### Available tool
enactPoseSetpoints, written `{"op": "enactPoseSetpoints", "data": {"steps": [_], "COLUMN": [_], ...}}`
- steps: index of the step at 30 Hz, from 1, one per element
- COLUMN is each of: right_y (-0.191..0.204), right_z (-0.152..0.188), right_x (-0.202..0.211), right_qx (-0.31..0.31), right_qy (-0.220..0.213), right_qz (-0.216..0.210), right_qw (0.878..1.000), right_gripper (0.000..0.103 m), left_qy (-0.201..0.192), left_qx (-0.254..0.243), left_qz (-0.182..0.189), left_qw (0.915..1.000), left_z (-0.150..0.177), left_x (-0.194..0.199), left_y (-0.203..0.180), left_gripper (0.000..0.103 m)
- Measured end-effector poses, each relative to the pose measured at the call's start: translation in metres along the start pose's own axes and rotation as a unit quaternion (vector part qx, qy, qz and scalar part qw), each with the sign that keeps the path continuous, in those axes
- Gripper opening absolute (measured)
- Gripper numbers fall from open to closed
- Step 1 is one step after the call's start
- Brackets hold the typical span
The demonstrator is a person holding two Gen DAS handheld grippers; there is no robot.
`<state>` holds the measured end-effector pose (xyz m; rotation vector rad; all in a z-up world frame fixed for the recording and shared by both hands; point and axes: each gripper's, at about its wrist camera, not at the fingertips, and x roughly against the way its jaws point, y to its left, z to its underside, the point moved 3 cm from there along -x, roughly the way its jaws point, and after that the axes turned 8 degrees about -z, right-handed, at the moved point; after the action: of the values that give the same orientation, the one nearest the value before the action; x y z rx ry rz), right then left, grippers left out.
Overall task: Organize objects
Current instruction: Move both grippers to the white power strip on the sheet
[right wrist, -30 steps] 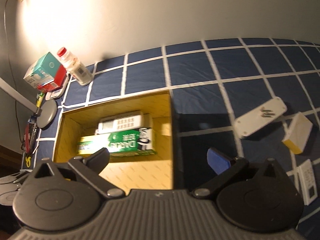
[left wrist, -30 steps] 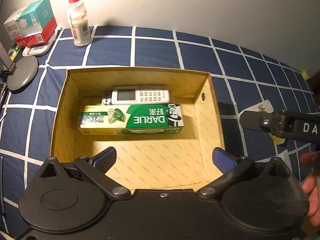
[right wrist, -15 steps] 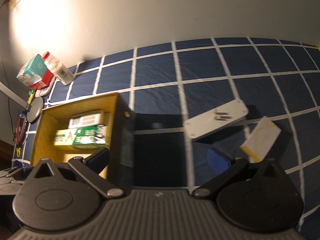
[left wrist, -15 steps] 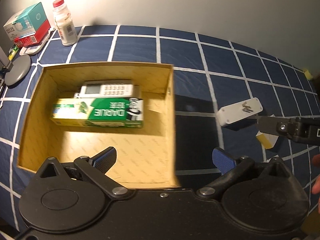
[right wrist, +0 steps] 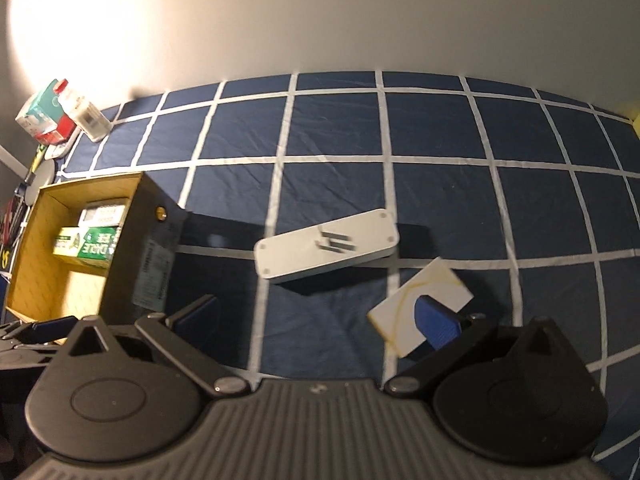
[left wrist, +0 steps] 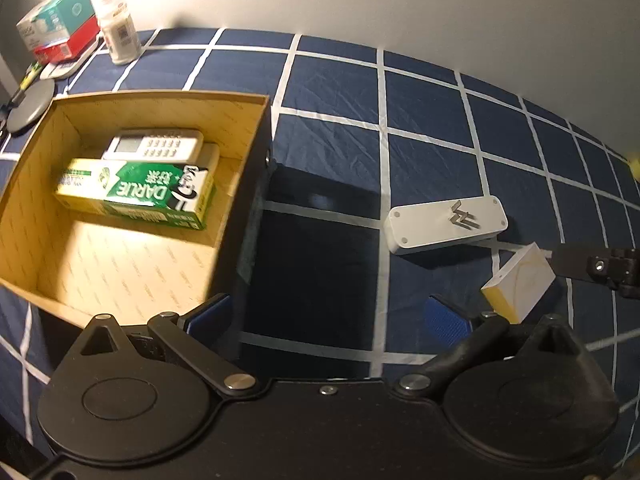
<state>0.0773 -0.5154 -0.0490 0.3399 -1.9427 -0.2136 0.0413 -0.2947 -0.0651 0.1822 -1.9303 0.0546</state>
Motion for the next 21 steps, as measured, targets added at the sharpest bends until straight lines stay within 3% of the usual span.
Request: {"op": "enactPoseSetpoints", "data": {"steps": [10, 21], "right_y": [-0.032, -0.043], "right_z": [-0.028, -0.069], "right_x": [-0.019, -0.069], "right_qx": [0.015, 0.038], "right_qy": [0.027, 0.06], "right_qz": [-0.013, -0.026], "right_qw": [0.999, 0.997], "right_gripper": [0.103, 0.103], "left_qy": [0.02, 0.044], "left_qx": [0.041, 0.048], "left_qz": [-0.014, -0.022], "left_qw": [0.9989, 0.9977], "left_z": [-0.002, -0.034], "left_x": [-0.02, -0.062], "left_y": [-0.035, -0.068], "left_gripper": [0.103, 0.103]}}
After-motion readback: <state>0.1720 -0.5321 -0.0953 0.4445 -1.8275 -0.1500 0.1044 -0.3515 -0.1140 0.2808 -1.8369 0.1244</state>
